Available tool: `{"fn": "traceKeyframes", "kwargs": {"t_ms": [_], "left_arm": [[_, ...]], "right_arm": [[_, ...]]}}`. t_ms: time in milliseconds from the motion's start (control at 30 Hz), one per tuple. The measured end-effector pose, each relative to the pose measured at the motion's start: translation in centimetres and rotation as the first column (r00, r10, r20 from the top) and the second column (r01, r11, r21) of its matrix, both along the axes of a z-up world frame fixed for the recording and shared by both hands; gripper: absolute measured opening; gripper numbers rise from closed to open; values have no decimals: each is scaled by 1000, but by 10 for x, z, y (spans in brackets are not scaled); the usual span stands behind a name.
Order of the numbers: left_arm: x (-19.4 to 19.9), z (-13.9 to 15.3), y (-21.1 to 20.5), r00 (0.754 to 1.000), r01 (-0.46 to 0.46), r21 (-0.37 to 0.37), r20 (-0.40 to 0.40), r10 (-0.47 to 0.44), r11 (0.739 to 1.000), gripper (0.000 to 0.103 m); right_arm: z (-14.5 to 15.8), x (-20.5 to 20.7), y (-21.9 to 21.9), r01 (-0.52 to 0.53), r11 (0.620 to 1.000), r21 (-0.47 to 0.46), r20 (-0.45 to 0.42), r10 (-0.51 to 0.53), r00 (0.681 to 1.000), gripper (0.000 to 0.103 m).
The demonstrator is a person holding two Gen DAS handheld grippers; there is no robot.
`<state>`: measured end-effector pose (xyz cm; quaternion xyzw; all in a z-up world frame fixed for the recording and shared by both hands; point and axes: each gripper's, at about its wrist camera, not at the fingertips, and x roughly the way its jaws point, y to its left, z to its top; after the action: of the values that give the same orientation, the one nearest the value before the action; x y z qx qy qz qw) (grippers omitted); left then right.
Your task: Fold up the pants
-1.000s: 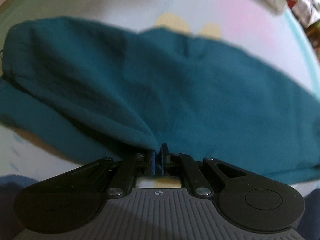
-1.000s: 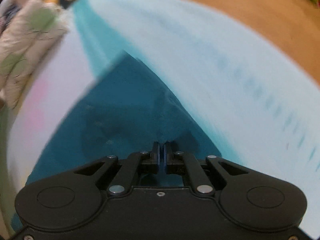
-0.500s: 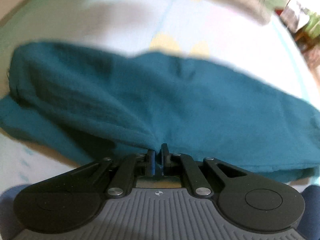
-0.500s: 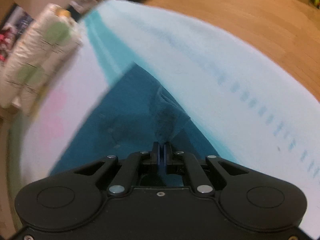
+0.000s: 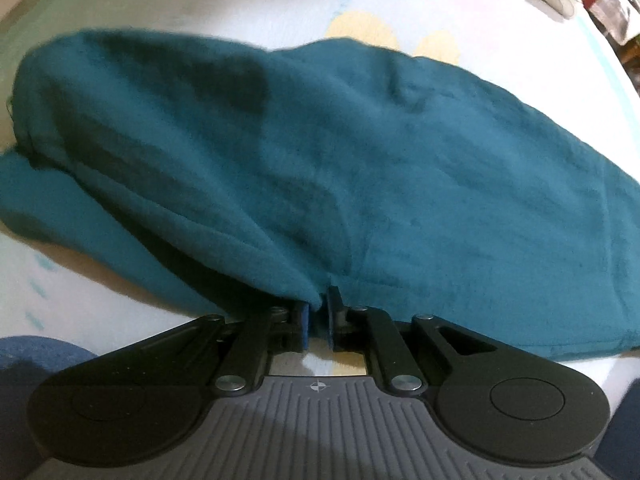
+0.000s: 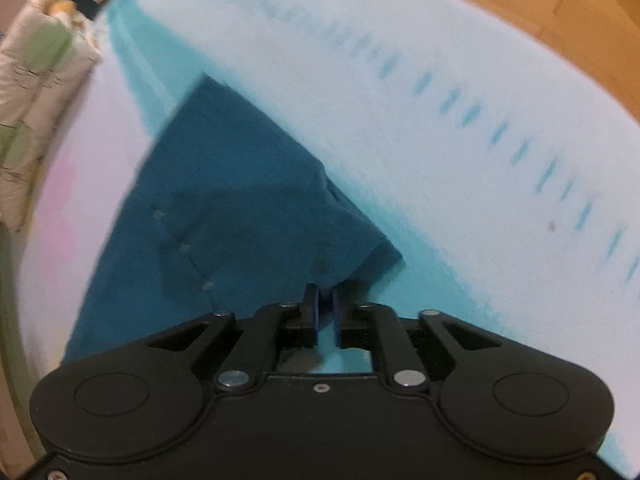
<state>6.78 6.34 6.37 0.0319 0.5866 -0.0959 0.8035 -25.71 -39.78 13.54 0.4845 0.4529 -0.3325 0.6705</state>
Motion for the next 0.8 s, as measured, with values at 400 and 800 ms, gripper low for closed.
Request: {"fn": "traceKeyframes", "kwargs": {"t_ms": [400,800], "left_arm": [[-32,25,10,989,107,-17,103,-104,994,20],[2,90,64,968,37,0,247,-36,999,20]], "right_arm": [[54,-1,8,56,980,-190,-20,-61,998,52],[112,122,118,-320,875,-364,110,381,918,53]]}}
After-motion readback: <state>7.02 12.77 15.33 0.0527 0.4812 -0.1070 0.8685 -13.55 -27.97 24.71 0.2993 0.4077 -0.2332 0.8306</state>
